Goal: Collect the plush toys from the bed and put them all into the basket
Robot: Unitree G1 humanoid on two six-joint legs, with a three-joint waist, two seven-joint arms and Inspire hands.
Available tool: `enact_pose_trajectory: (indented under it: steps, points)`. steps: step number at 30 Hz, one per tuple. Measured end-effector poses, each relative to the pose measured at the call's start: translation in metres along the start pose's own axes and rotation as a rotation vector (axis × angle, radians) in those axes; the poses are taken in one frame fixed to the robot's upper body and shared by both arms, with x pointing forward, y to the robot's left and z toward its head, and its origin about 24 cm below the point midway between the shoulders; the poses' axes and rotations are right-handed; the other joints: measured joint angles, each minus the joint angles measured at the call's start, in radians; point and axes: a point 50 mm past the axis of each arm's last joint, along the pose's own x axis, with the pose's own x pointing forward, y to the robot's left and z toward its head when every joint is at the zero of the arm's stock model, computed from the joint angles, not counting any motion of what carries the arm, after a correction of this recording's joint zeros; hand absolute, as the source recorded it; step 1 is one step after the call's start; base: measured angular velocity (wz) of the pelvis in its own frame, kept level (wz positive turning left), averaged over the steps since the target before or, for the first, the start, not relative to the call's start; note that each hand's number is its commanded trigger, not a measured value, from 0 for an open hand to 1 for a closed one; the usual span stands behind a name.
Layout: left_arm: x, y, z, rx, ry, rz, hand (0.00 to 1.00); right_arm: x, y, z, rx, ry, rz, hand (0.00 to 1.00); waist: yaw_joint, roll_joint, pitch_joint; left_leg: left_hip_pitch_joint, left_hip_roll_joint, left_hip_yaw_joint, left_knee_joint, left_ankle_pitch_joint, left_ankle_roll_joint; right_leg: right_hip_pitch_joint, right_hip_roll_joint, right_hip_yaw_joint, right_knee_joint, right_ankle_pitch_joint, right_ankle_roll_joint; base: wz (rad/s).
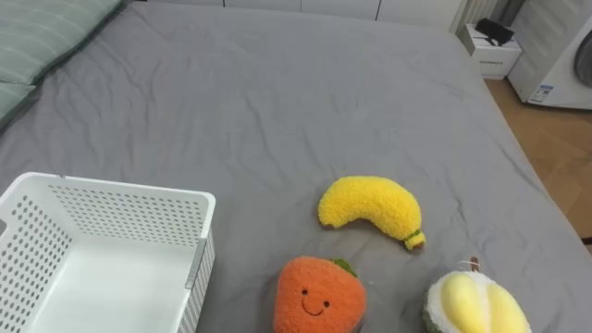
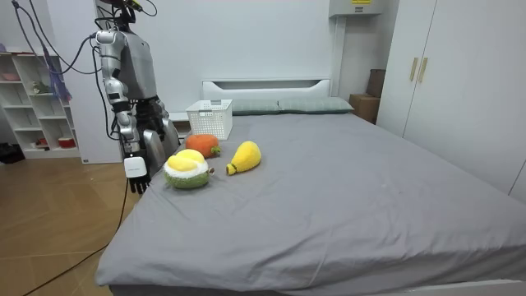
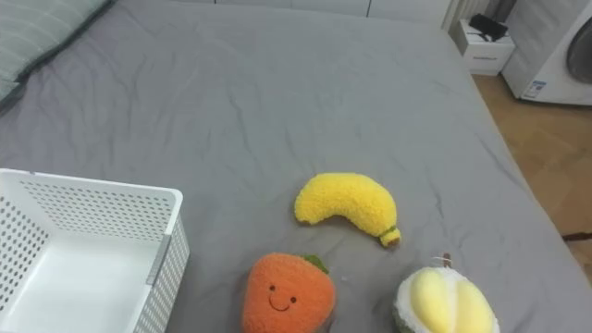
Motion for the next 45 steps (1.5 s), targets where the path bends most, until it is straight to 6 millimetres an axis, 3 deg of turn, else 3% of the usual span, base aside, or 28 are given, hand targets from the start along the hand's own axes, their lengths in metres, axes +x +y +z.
enact_pose_trajectory:
  steps: [19,29,35,38,40,45]
  points:
    - [0.000,0.001,0.001,-0.004,-0.006,0.004,0.00,0.000,0.000,0.000,0.038,-0.003,-0.001,0.00,0.002,0.011,-0.0035,0.002,0.003,0.000,0.001,-0.001,-0.001,0.000,0.000,-0.005,0.009,0.000,0.000,0.00]
    - [0.001,0.004,-0.002,-0.042,0.004,0.013,0.00,0.000,-0.007,-0.014,0.487,0.031,-0.054,0.00,-0.036,0.012,0.0011,0.021,0.003,-0.002,0.000,-0.001,-0.002,0.020,0.000,-0.001,0.008,0.000,0.000,0.00]
    - [0.002,0.023,-0.009,-0.185,0.006,0.070,0.00,-0.003,-0.036,-0.022,0.882,0.035,-0.192,0.00,-0.089,0.002,-0.0023,0.025,0.000,0.003,-0.002,-0.001,-0.002,0.017,0.000,0.004,0.009,-0.008,-0.001,-0.01]
    - [0.002,0.026,-0.016,-0.200,0.012,0.080,0.00,-0.008,-0.061,-0.003,0.982,-0.049,-0.284,0.00,-0.099,-0.005,-0.0061,0.027,0.000,0.017,-0.001,0.000,-0.002,0.004,0.001,0.014,0.013,-0.007,-0.001,-0.14]
    - [0.002,0.027,-0.018,-0.207,0.017,0.097,0.00,-0.015,-0.085,0.021,1.044,-0.142,-0.333,0.00,-0.110,-0.008,-0.0069,0.027,0.001,0.023,-0.004,0.000,-0.001,0.000,0.001,0.021,0.012,-0.004,-0.001,-0.09]
    - [0.001,0.030,-0.018,-0.205,0.004,0.109,0.00,-0.041,-0.119,0.075,1.061,-0.402,-0.416,0.00,-0.099,-0.019,-0.0071,0.023,0.000,0.028,-0.008,0.001,-0.002,-0.007,0.004,0.030,0.011,-0.004,0.000,-0.02]
